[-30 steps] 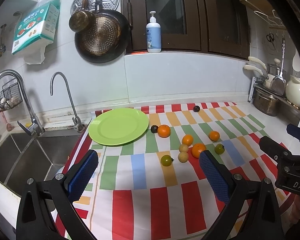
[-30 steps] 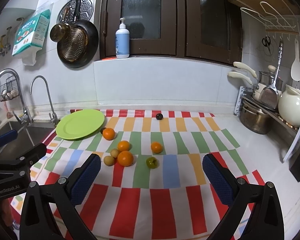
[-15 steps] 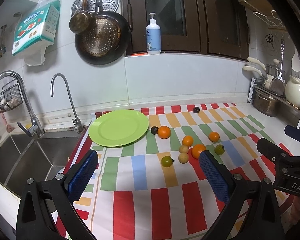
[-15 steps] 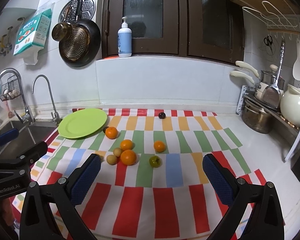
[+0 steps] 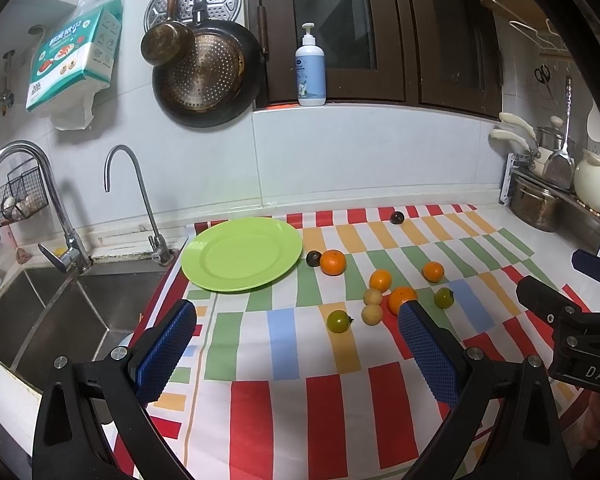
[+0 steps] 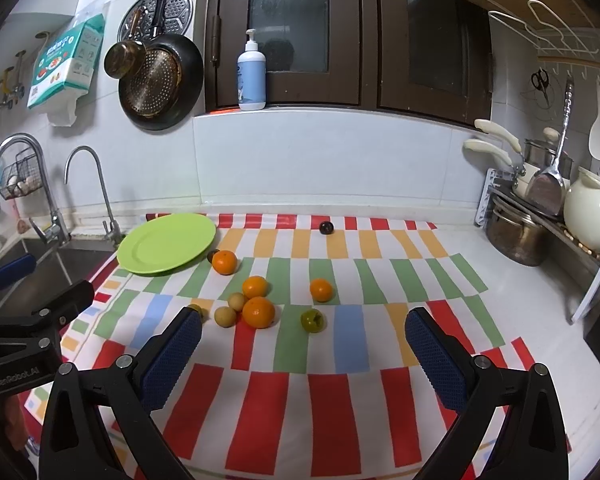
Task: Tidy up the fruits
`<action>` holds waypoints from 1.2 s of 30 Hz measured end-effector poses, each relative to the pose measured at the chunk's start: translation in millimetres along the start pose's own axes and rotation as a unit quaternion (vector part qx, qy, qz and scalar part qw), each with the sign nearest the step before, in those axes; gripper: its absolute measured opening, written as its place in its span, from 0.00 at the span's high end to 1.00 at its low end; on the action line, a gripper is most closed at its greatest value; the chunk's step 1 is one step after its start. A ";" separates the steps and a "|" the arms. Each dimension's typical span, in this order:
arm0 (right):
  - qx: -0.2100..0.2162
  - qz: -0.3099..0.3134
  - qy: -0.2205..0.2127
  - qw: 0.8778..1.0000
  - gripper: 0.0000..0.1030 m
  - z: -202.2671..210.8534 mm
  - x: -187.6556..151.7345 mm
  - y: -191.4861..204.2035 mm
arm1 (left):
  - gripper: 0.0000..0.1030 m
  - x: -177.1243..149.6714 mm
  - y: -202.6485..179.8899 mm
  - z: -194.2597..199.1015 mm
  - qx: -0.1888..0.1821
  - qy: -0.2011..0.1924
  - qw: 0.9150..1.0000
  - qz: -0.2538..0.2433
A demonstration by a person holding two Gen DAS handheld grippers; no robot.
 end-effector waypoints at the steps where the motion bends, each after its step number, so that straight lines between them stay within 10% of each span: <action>1: 0.000 0.000 0.000 1.000 0.01 -0.1 0.1 0.1 | 0.00 0.2 0.0 -0.2 -0.001 0.000 1.000 -0.001; 36: 0.007 -0.010 0.051 0.999 0.01 -49.0 3.1 0.4 | 0.08 1.7 -2.5 -53.1 0.000 0.042 0.999 -0.018</action>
Point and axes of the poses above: each gripper's, at about its wrist camera, not at the fingertips, and z roughly against the way its jaws point, y to its left, x to its top, the point moved 6 cm from there along -z, roughly the way its jaws point, and after that the axes turned 11 degrees about y, right-handed, at the moved point
